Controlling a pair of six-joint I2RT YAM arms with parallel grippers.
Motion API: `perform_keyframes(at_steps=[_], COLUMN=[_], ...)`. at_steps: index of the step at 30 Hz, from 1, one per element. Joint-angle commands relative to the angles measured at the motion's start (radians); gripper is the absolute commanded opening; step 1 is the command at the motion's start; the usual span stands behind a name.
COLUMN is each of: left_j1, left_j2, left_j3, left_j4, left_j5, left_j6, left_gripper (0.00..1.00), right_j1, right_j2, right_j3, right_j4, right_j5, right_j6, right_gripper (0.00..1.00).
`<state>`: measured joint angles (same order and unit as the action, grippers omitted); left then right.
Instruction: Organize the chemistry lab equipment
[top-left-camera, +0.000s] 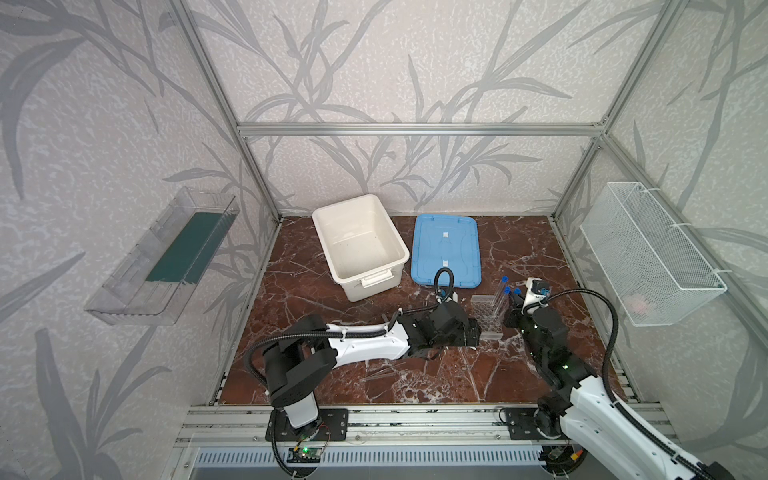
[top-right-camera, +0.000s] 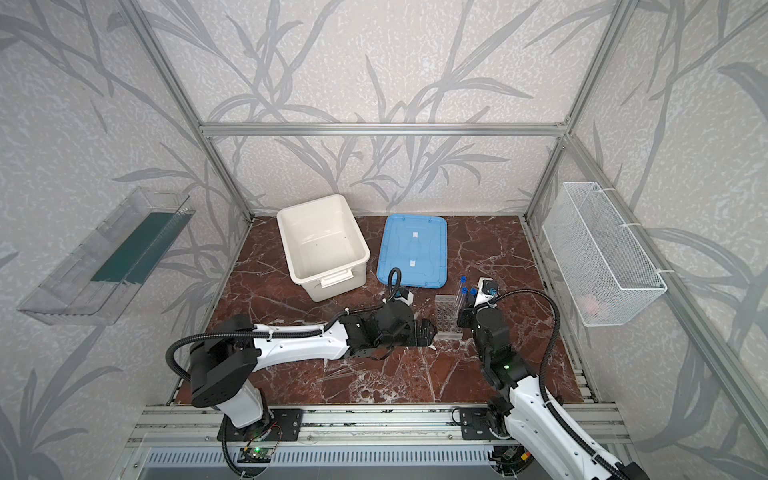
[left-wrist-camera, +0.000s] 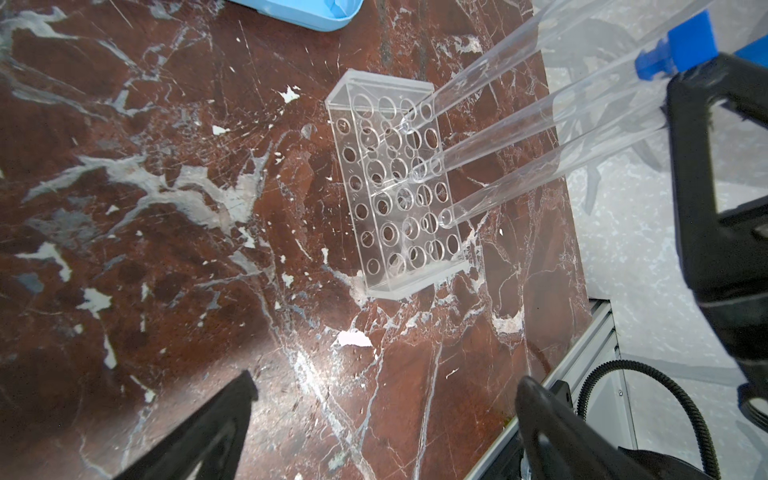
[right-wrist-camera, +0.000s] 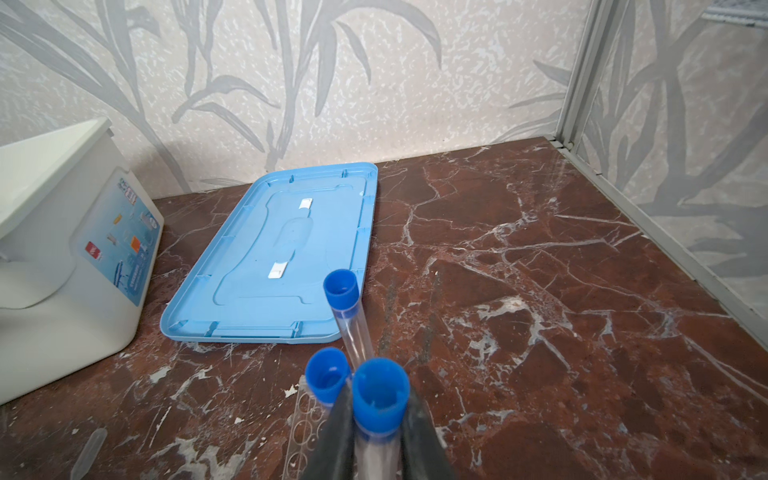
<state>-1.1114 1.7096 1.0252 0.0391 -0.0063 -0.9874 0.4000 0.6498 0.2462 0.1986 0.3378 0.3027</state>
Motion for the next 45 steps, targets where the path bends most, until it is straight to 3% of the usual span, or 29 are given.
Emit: perform_keyframes(at_steps=[1, 9, 16, 27, 36, 45], left_j1=[0.001, 0.029, 0.060, 0.060, 0.059, 0.059], left_j2=[0.039, 0.176, 0.244, 0.271, 0.278, 0.288], left_j3=[-0.009, 0.114, 0.139, 0.160, 0.142, 0.128], left_j4=[0.072, 0.080, 0.169, 0.176, 0.181, 0.213], left_j5=[-0.018, 0.017, 0.077, 0.121, 0.126, 0.143], left_j6=[0.005, 0.048, 0.023, 0.027, -0.015, -0.042], left_gripper=[0.99, 0.99, 0.96, 0.90, 0.87, 0.85], right_j1=[0.000, 0.010, 0.111, 0.174, 0.265, 0.264], right_j2=[-0.017, -0.031, 0.038, 0.087, 0.195, 0.092], right_j3=[-0.049, -0.073, -0.057, -0.041, -0.038, -0.080], right_j4=[-0.021, -0.012, 0.013, 0.031, 0.068, 0.032], right_j5=[-0.008, -0.015, 0.085, 0.142, 0.258, 0.273], right_j6=[0.041, 0.040, 0.000, -0.034, -0.034, -0.007], right_gripper=[0.19, 0.18, 0.18, 0.18, 0.16, 0.16])
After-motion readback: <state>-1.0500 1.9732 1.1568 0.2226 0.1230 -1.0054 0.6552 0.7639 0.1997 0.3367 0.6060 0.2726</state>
